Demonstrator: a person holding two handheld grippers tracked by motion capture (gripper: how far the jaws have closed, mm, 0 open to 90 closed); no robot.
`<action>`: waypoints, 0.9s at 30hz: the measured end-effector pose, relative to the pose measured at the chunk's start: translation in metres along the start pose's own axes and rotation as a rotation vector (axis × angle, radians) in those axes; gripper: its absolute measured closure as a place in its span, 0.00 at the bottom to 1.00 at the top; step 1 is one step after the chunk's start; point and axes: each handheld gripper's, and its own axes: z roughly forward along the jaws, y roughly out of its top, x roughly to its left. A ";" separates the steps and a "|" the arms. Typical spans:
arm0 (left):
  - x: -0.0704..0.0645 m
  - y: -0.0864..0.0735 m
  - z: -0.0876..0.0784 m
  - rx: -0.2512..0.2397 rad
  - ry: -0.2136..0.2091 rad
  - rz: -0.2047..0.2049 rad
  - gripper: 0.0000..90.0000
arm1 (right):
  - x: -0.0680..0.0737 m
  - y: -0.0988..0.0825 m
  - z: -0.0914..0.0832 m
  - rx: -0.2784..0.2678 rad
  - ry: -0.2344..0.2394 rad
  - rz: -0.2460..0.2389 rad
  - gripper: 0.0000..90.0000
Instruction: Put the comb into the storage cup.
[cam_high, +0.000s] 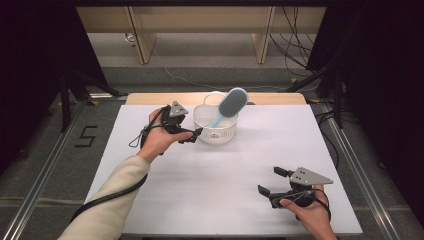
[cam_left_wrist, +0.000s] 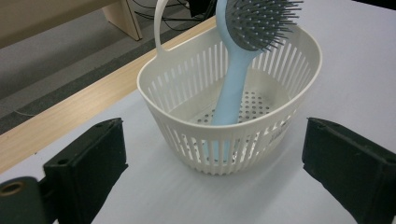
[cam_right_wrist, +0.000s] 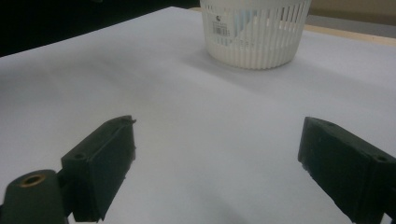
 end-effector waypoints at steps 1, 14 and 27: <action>0.000 -0.002 -0.002 0.000 -0.002 -0.001 0.07 | 0.000 0.000 0.000 -0.001 0.000 0.000 0.13; 0.000 -0.015 -0.020 -0.003 0.014 0.003 0.07 | 0.000 0.000 0.000 -0.001 -0.002 0.000 0.13; -0.008 -0.028 -0.035 0.001 -0.011 -0.003 0.07 | 0.000 0.000 0.000 0.001 -0.002 -0.001 0.13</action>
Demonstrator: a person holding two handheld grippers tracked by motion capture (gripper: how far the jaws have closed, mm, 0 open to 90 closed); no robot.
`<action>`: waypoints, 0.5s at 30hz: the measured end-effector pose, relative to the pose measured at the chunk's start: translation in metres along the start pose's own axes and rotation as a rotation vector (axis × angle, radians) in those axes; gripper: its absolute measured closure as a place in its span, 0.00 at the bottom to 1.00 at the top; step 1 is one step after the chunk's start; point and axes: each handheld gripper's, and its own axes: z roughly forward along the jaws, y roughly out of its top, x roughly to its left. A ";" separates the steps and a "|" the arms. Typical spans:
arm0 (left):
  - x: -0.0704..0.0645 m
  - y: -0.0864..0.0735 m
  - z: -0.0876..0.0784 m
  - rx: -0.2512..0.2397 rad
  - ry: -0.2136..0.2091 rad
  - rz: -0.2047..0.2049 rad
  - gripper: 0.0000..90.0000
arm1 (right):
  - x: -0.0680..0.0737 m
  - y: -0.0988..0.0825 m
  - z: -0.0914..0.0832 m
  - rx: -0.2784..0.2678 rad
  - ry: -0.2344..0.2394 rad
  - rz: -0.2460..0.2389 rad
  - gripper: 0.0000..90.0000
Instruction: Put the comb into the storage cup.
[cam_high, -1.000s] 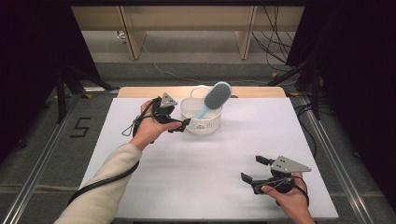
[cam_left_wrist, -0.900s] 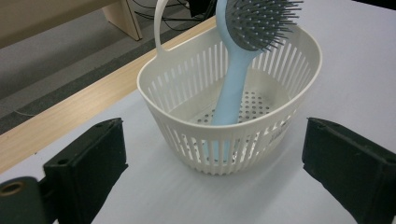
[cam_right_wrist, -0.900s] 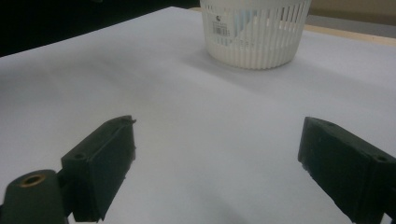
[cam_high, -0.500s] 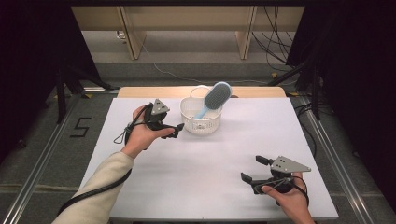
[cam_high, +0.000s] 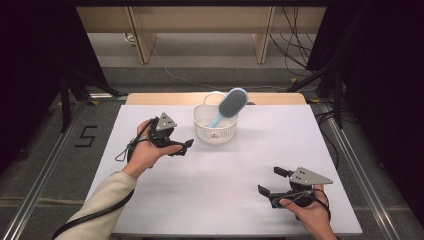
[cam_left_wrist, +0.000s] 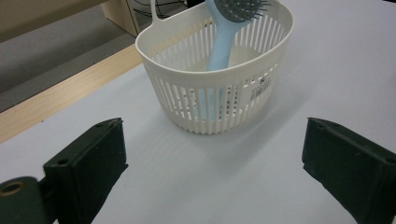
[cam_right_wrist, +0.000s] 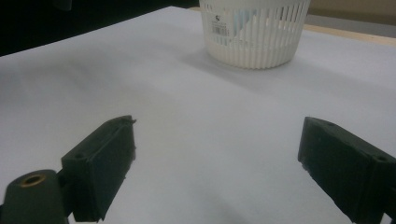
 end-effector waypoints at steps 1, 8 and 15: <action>-0.001 -0.001 -0.001 0.000 -0.001 0.003 0.07 | 0.000 0.000 0.000 0.002 0.000 0.001 0.13; -0.005 -0.008 -0.008 0.003 -0.004 0.013 0.07 | 0.000 0.000 0.000 -0.001 -0.001 0.001 0.13; -0.009 -0.016 -0.014 0.003 -0.008 0.019 0.07 | 0.000 0.000 0.000 -0.003 -0.001 0.002 0.13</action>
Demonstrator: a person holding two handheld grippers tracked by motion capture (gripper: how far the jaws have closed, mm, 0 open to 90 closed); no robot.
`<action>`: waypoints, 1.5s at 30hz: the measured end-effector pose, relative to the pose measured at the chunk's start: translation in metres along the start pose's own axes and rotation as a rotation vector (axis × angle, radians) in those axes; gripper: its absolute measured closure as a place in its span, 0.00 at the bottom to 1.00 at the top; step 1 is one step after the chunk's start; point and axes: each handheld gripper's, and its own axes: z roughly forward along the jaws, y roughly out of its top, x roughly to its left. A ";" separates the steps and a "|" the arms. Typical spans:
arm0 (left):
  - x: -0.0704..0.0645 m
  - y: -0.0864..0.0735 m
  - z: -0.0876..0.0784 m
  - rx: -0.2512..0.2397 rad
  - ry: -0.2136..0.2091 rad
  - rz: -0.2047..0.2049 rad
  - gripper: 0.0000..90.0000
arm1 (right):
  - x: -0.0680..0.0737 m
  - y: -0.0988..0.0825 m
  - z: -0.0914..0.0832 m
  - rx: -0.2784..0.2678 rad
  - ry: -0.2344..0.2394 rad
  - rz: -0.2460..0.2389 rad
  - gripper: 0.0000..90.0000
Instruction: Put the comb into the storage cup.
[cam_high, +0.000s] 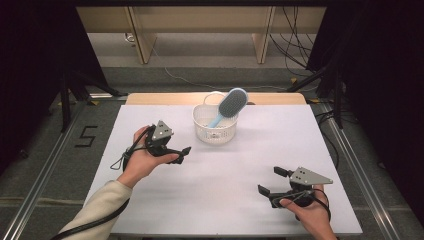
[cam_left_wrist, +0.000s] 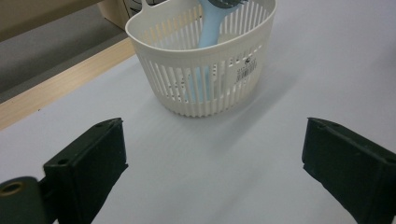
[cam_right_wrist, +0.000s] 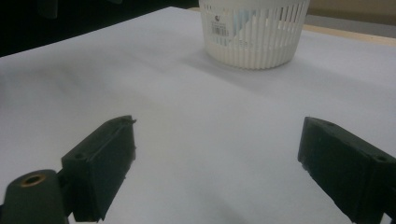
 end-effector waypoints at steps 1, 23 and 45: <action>-0.001 -0.001 -0.001 0.002 0.000 0.004 0.07 | 0.000 0.000 0.000 0.000 0.000 0.000 0.13; -0.012 -0.025 -0.023 -0.008 -0.016 0.011 0.07 | 0.001 0.000 0.000 -0.002 0.001 -0.002 0.13; -0.006 -0.055 -0.042 -0.002 0.005 -0.011 0.06 | 0.001 0.001 -0.001 0.001 -0.002 -0.006 0.13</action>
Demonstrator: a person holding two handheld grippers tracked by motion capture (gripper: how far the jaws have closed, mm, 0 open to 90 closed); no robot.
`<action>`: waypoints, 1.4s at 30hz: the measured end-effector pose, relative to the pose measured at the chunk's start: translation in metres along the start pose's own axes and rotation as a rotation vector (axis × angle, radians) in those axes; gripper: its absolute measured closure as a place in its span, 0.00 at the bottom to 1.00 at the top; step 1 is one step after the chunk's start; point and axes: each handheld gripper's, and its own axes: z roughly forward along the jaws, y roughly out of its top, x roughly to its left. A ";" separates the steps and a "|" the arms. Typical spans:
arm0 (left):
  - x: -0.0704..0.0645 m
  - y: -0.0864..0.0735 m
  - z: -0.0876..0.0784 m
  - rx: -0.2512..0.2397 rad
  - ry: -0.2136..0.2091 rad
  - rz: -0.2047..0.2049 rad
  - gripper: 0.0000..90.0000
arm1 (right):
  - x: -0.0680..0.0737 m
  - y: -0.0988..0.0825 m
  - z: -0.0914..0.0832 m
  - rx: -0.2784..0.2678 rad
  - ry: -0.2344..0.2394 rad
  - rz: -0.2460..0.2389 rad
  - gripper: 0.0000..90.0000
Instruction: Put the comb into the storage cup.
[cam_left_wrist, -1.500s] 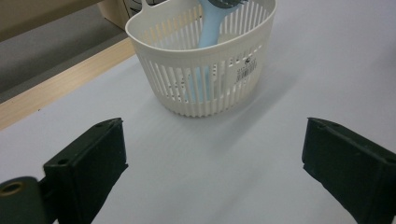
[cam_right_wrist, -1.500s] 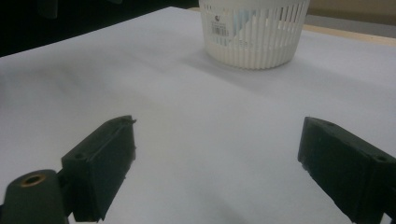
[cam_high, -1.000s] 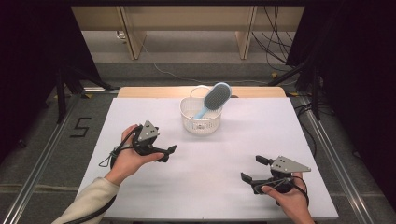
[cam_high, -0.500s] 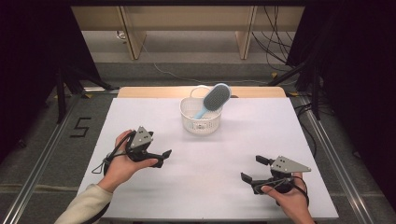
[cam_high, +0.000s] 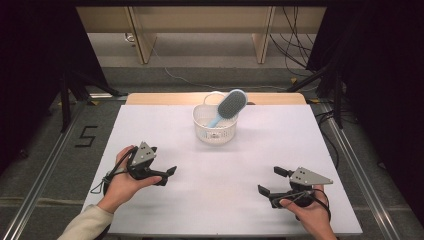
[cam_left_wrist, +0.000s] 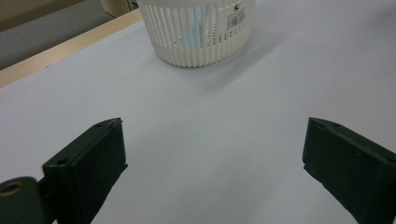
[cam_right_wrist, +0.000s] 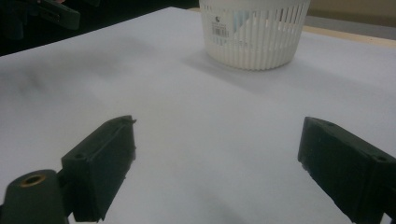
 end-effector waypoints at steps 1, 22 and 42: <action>0.000 -0.001 -0.001 0.000 0.001 0.000 0.06 | 0.000 0.000 0.000 0.000 0.000 0.000 0.13; -0.008 -0.024 -0.015 -0.003 0.018 0.027 0.06 | 0.000 0.000 0.000 0.001 -0.001 -0.001 0.13; -0.016 -0.036 -0.012 0.005 0.026 0.065 0.06 | 0.000 0.000 0.000 0.003 -0.001 -0.001 0.13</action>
